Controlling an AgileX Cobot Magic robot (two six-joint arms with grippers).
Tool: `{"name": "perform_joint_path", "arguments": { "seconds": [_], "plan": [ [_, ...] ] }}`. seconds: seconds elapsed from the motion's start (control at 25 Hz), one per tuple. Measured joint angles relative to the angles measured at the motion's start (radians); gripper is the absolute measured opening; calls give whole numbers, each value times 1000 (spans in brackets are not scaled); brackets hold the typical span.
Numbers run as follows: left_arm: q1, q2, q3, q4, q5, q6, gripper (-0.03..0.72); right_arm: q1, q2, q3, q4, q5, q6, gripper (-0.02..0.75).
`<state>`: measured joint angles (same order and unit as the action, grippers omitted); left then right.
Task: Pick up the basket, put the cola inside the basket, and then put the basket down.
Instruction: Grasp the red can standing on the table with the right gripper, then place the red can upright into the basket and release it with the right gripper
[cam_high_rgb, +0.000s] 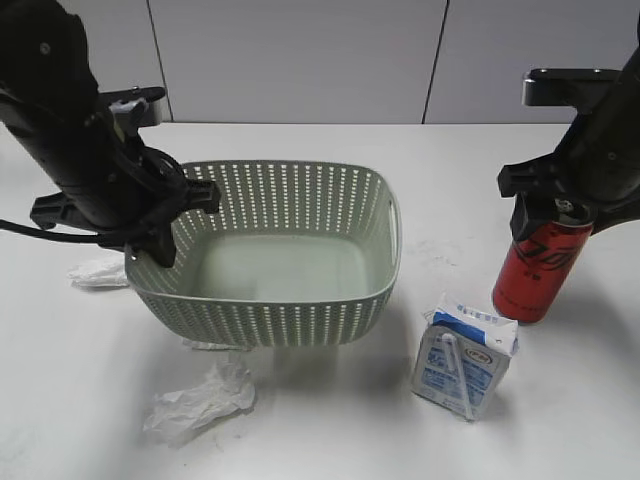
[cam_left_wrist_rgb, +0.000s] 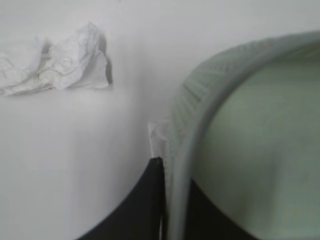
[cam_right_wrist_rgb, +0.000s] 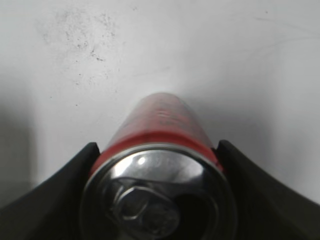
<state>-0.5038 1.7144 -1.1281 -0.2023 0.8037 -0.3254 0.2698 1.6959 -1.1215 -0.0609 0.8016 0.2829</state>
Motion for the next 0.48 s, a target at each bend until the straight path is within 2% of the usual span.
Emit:
{"name": "perform_joint_path", "arguments": {
  "seconds": [0.28, 0.48],
  "plan": [
    [0, 0, 0, -21, -23, 0, 2, 26, -17, -195, -9, 102, -108, 501],
    [0, 4, -12, -8, -29, 0, 2, 124, -20, -430, -47, 229, -154, 501]
  ]
}}
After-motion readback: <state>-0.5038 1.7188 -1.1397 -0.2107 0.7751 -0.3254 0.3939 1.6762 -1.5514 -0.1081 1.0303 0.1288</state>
